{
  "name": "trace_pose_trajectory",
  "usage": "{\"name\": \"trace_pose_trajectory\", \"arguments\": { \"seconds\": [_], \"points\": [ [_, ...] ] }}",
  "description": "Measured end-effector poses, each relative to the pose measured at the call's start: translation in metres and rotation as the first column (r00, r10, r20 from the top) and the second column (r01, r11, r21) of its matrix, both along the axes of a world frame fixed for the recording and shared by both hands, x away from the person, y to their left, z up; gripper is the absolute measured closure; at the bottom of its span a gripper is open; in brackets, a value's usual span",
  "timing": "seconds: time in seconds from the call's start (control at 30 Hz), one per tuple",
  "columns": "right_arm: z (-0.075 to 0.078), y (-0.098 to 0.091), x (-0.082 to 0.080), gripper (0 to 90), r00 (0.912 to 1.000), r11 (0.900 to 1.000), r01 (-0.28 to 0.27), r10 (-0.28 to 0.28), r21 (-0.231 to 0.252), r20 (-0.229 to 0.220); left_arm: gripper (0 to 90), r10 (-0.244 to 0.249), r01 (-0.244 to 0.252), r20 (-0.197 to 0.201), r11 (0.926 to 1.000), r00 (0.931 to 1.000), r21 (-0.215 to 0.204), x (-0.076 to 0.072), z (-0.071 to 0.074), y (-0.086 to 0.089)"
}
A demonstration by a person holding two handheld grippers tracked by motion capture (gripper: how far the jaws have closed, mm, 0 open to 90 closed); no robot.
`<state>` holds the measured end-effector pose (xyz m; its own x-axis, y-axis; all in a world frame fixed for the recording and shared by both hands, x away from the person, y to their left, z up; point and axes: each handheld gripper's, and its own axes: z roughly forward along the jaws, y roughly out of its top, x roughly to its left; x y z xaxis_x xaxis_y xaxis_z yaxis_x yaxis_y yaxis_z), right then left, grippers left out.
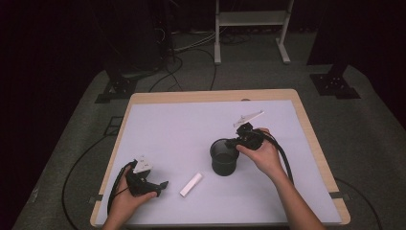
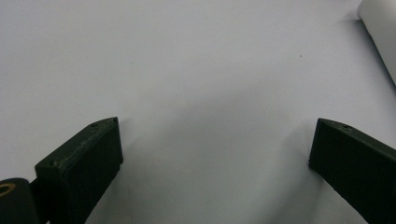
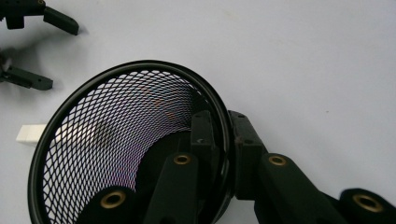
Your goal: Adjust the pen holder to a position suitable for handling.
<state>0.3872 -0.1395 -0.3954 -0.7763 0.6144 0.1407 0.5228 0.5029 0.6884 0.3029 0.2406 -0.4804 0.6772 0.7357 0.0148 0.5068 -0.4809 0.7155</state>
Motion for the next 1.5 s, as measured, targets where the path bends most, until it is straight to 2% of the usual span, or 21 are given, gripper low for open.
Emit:
{"name": "trace_pose_trajectory", "arguments": {
  "seconds": [0.5, 0.67, 0.87, 1.03, 1.1, 1.13, 1.17, 1.33, 1.5],
  "points": [
    [-0.008, 0.011, -0.002, 81.1, 0.9985, 0.9992, -0.040, 0.040, -0.004, -0.038, 1.8, 0.000, 0.000, 0.000, 1.0000, 1.0000, 0.000, 0.000, 0.000, 0.000],
    [-0.008, 0.011, -0.002, 80.8, 0.9986, 0.9993, -0.038, 0.038, 0.000, -0.037, 1.8, 0.000, 0.000, 0.000, 1.0000, 1.0000, 0.001, 0.000, 0.000, 0.000],
    [-0.006, 0.008, -0.002, 75.5, 0.9993, 0.9994, -0.036, 0.036, 0.005, -0.013, 1.8, 0.000, 0.000, 0.000, 1.0000, 1.0000, 0.001, 0.000, 0.000, 0.000],
    [-0.003, 0.004, -0.004, 65.9, 0.9994, 0.9994, -0.035, 0.035, 0.005, 0.001, 1.8, 0.000, 0.000, 0.000, 1.0000, 1.0000, 0.001, 0.000, 0.000, 0.000],
    [-0.002, 0.002, -0.005, 60.0, 0.9993, 0.9992, -0.036, 0.036, 0.015, 0.009, 1.8, 0.000, 0.000, 0.000, 1.0000, 1.0000, 0.001, 0.000, 0.000, 0.000],
    [0.001, 0.000, -0.008, 53.9, 0.9994, 0.9993, -0.029, 0.028, 0.022, 0.019, 1.8, 0.000, 0.000, 0.000, 1.0000, 1.0000, 0.001, 0.000, 0.000, 0.000],
    [0.001, 0.000, -0.008, 53.9, 0.9994, 0.9993, -0.029, 0.028, 0.022, 0.019, 1.8, 0.000, 0.000, 0.000, 1.0000, 1.0000, 0.001, 0.000, 0.000, 0.000],
    [0.004, -0.005, -0.012, 42.5, 0.9986, 0.9991, -0.027, 0.025, 0.032, 0.047, 1.8, 0.000, 0.000, 0.000, 1.0000, 1.0000, 0.001, 0.000, 0.000, 0.000],
    [0.008, -0.014, -0.019, 35.3, 0.9967, 0.9981, -0.014, 0.010, 0.060, 0.080, 1.8, 0.000, 0.000, 0.001, 1.0000, 1.0000, 0.001, 0.000, 0.000, 0.000]
  ]
}}
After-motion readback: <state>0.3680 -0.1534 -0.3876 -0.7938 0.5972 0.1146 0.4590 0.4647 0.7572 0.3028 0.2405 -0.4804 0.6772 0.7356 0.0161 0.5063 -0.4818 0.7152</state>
